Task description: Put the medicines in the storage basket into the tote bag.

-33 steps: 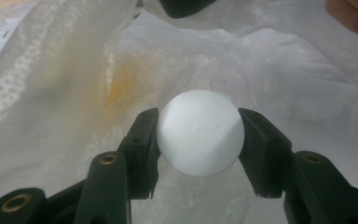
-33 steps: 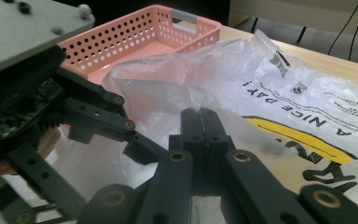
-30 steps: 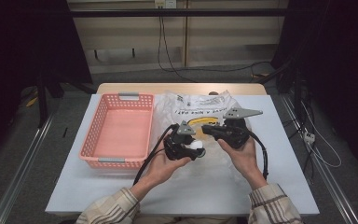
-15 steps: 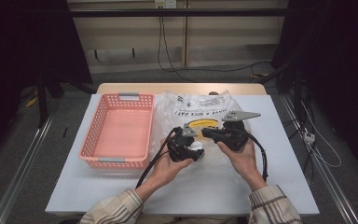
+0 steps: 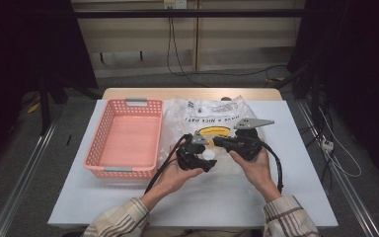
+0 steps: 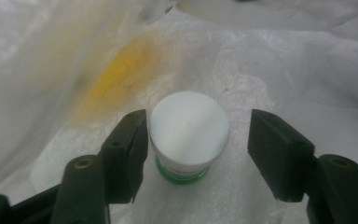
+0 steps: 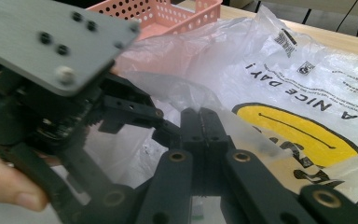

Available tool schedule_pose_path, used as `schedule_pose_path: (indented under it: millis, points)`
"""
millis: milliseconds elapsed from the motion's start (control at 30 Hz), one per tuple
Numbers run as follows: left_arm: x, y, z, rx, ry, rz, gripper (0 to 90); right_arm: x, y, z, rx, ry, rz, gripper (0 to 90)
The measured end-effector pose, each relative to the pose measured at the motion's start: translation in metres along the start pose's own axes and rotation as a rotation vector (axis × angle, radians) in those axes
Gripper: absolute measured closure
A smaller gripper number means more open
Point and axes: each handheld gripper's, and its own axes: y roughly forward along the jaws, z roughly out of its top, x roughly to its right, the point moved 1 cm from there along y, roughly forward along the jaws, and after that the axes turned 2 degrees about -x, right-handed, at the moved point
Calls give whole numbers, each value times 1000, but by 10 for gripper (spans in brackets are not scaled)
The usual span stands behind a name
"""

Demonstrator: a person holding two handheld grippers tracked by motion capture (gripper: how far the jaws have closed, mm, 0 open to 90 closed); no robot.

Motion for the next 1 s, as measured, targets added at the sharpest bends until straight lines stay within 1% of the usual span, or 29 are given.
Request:
schedule_pose_path:
  millis: [100, 133, 167, 233, 267, 300, 400, 433, 467, 500, 567, 600, 633, 667, 700, 733, 800, 833, 933, 967, 1000]
  points:
    - [3, -7, 2, 12, 11, -1, 316, 0, 0, 0, 2, 1, 1, 900]
    - [3, -7, 2, 12, 11, -1, 297, 0, -1, 0, 4, 3, 0, 900]
    - [5, -12, 2, 18, 26, -20, 282, 0, -1, 0, 6, 3, -1, 900]
    - [7, -19, 3, 32, 31, -26, 245, 0, -1, 0, 8, 2, -6, 900]
    - [7, -19, 3, 32, 31, -26, 237, 0, -1, 0, 7, 1, -7, 900]
    - [9, -26, 3, 42, 35, -29, 231, 0, -1, 0, 6, 3, -8, 900]
    - [9, -32, 3, 52, 39, -36, 215, 0, 0, 0, 1, 1, -7, 900]
    - [11, -40, 2, 63, 54, -33, 208, 0, 0, -1, -2, -4, -7, 900]
    - [12, -45, 1, 75, 63, -33, 206, 0, 0, 0, -2, 1, -5, 900]
    - [12, -49, 1, 76, 76, -35, 206, 0, -1, 0, 0, -1, -4, 900]
    - [14, -57, 0, 95, 74, -55, 202, 1, -1, 0, 1, 3, -7, 900]
    - [15, -61, 0, 100, 78, -54, 200, 1, -1, 0, -2, 2, -6, 900]
    - [15, -61, 0, 100, 78, -54, 200, 2, -1, -1, -7, 4, -3, 900]
    - [17, -64, -1, 114, 84, -50, 200, 1, 0, -1, -13, 5, -1, 900]
    - [18, -68, -2, 113, 92, -52, 201, 1, 0, -1, -16, 4, 0, 900]
    - [19, -74, -6, 115, 106, -68, 204, 1, 0, -1, -15, 8, 7, 900]
    - [21, -78, -12, 116, 102, -78, 216, 2, -2, -1, -12, 13, 14, 900]
    - [22, -80, -16, 120, 101, -75, 216, 2, -3, -1, -12, 19, 14, 900]
    - [21, -87, -25, 129, 98, -54, 218, 0, -4, -4, -26, 15, 14, 900]
    - [21, -87, -25, 129, 98, -54, 218, 0, -4, -5, -29, 16, 16, 900]
    - [19, -93, -30, 137, 90, -43, 218, -1, -5, -6, -31, 15, 21, 900]
